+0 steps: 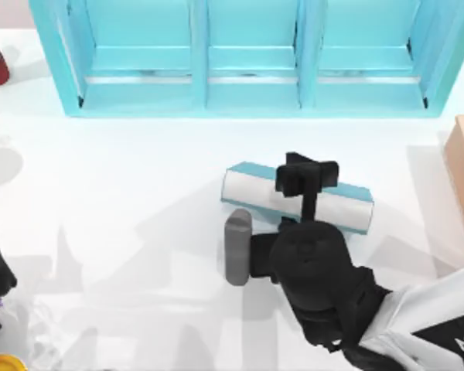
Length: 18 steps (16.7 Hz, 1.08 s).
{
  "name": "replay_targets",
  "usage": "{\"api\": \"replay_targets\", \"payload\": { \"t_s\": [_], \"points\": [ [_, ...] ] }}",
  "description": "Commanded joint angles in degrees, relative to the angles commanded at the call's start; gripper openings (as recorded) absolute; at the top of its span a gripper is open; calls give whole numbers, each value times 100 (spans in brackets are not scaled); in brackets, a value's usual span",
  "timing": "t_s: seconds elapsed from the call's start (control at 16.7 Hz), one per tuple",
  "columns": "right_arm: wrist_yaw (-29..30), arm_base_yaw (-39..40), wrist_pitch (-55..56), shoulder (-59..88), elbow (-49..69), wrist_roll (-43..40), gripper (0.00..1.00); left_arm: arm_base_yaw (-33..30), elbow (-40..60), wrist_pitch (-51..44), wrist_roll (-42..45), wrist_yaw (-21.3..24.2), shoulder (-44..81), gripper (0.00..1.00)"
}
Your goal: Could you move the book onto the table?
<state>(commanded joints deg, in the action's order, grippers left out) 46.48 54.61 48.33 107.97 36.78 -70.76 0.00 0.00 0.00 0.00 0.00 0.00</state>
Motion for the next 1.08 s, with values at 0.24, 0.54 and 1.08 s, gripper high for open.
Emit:
{"api": "replay_targets", "payload": {
  "t_s": [0.24, 0.54, 1.08],
  "points": [
    [190, 206, -216, -29, -65, 155, 100, 0, 0, 0, 0, 0, 0, 100],
    [1163, 1352, -1736, -392, -279, 1272, 100, 0, 0, 0, 0, 0, 0, 100],
    [2401, 2959, -3934, -1419, -492, 3388, 100, 0, 0, 0, 0, 0, 0, 100]
  ]
}}
